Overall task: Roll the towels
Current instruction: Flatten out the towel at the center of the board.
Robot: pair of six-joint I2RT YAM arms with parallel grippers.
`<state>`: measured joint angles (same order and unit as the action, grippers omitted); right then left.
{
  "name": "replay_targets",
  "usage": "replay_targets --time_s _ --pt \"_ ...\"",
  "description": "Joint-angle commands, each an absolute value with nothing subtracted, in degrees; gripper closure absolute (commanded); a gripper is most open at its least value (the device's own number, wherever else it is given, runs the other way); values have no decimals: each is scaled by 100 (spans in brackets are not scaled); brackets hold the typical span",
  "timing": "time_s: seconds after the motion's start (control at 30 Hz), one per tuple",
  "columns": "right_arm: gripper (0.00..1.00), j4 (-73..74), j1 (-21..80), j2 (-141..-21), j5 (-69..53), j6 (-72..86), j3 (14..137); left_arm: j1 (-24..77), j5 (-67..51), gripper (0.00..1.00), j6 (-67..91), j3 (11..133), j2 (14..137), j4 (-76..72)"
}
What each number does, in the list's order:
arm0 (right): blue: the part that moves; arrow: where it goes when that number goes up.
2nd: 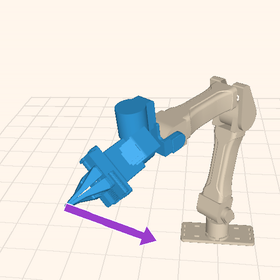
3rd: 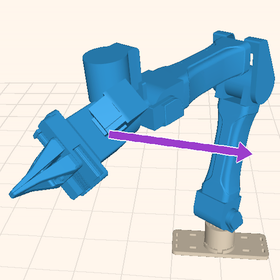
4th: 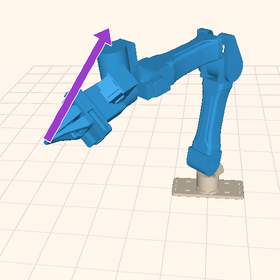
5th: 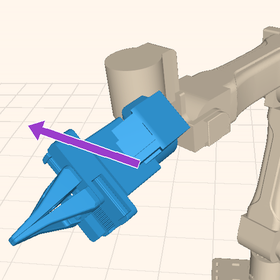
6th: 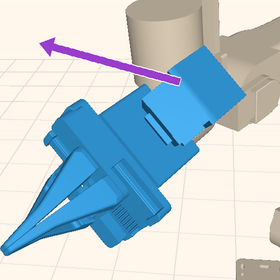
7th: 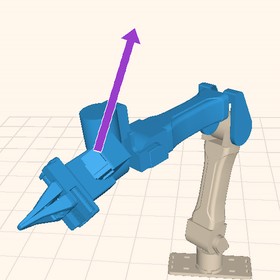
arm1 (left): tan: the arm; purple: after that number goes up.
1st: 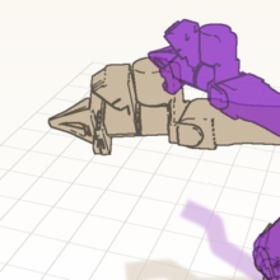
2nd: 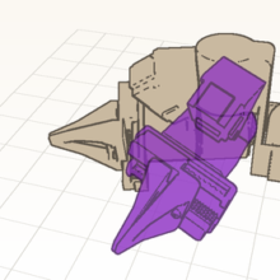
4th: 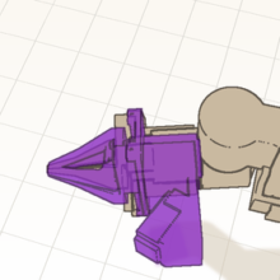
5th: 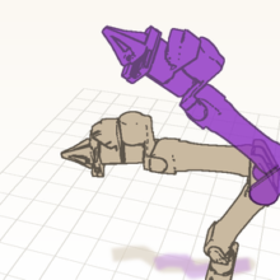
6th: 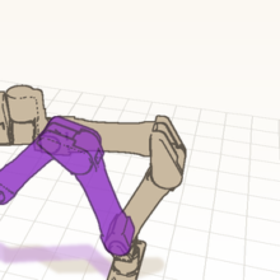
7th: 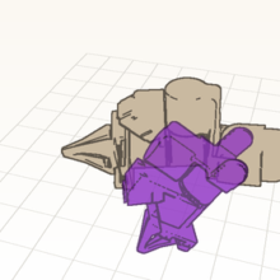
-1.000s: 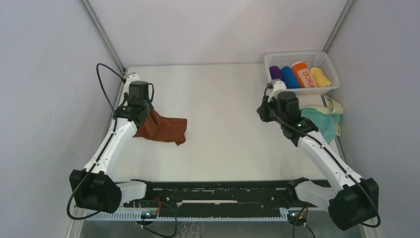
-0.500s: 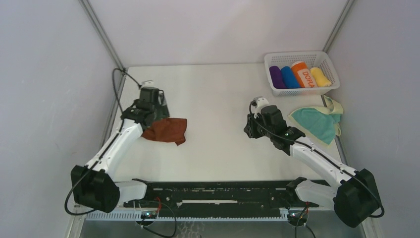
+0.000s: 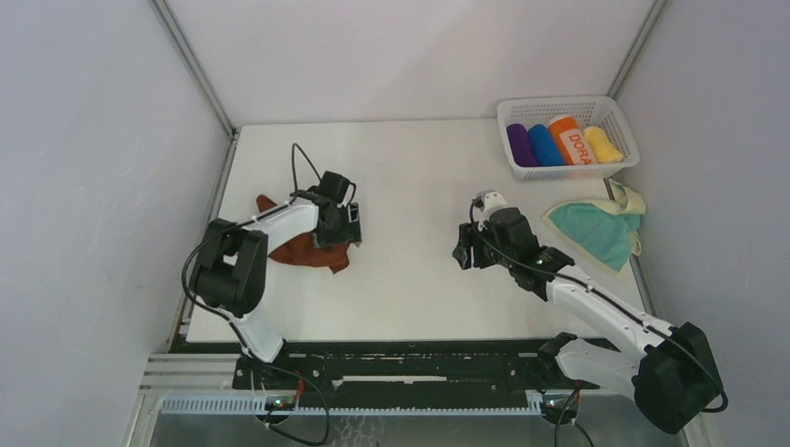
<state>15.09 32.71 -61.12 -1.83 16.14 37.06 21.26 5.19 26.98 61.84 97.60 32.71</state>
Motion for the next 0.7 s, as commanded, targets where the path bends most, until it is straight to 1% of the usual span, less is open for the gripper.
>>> replay_targets --time_s 0.0,0.2,0.4,0.5,0.67 --pt "40 1324 3305 -5861 -34 1741 3672 2170 -125 24 3046 6454 10099 2882" --pt "38 1333 3298 -5836 -2 1734 3648 2834 -894 24 3520 6312 10329 2388" --pt "37 1349 3250 -5786 -8 1726 3652 3996 -1469 25 4039 6474 10298 2072" --pt "37 1444 3153 -5713 -49 1702 3648 4289 -1425 25 4174 6429 9907 2023" --pt "36 1529 2837 -5731 -342 1634 3664 4298 -1069 22 3989 6424 9023 2308"
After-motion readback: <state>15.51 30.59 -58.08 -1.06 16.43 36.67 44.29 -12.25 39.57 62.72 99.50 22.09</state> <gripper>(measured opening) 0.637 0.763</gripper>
